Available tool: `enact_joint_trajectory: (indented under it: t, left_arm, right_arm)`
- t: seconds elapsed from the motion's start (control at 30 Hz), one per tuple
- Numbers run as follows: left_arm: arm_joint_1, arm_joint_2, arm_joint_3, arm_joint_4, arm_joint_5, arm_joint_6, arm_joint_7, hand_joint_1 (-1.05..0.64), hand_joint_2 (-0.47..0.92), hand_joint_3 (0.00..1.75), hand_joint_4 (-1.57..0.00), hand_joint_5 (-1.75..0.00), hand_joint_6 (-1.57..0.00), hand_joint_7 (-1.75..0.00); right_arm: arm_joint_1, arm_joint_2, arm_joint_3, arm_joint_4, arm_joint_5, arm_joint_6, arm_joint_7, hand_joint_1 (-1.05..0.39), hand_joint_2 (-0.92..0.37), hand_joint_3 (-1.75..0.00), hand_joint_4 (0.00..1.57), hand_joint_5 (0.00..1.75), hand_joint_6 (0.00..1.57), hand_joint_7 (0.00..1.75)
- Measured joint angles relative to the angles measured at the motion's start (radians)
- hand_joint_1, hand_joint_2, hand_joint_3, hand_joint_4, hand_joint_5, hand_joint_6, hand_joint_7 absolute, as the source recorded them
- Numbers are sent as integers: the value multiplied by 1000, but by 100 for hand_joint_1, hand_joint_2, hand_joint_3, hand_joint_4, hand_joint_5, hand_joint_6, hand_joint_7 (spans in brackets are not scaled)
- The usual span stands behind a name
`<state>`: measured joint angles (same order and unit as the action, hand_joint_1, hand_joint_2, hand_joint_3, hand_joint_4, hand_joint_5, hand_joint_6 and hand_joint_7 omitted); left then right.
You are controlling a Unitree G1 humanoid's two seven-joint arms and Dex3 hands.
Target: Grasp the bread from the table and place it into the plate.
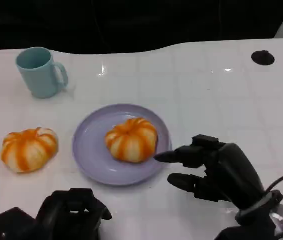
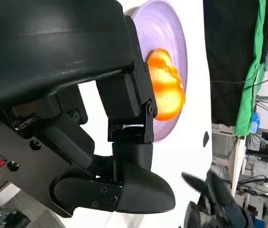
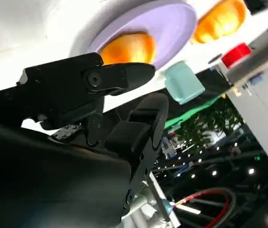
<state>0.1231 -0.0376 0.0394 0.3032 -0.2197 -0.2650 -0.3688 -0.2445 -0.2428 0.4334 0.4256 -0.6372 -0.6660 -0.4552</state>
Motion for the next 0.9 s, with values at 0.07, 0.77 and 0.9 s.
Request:
enact_joint_trajectory:
  t: [0.07, 0.77, 0.9]
  left_arm:
    - [0, 0, 0, -2, 0, 2, 0, -105, 59, 57, -157, -123, -148, -65]
    - [10, 2, 0, -20, -4, 11, 0, -105, 59, 57, -157, -121, -147, -65]
    - [21, 2, 0, -30, -4, 12, 0, -105, 59, 57, -157, -122, -147, -66]
  right_arm:
    - [40, 0, -21, -28, 33, -6, 25, -30, -69, -81, 77, 152, 85, 82]
    - [379, 47, -178, -263, 552, 94, 481, -38, -65, -95, 86, 175, 74, 146]
    - [419, 53, -197, -319, 583, 145, 523, -37, -64, -97, 85, 175, 72, 150]
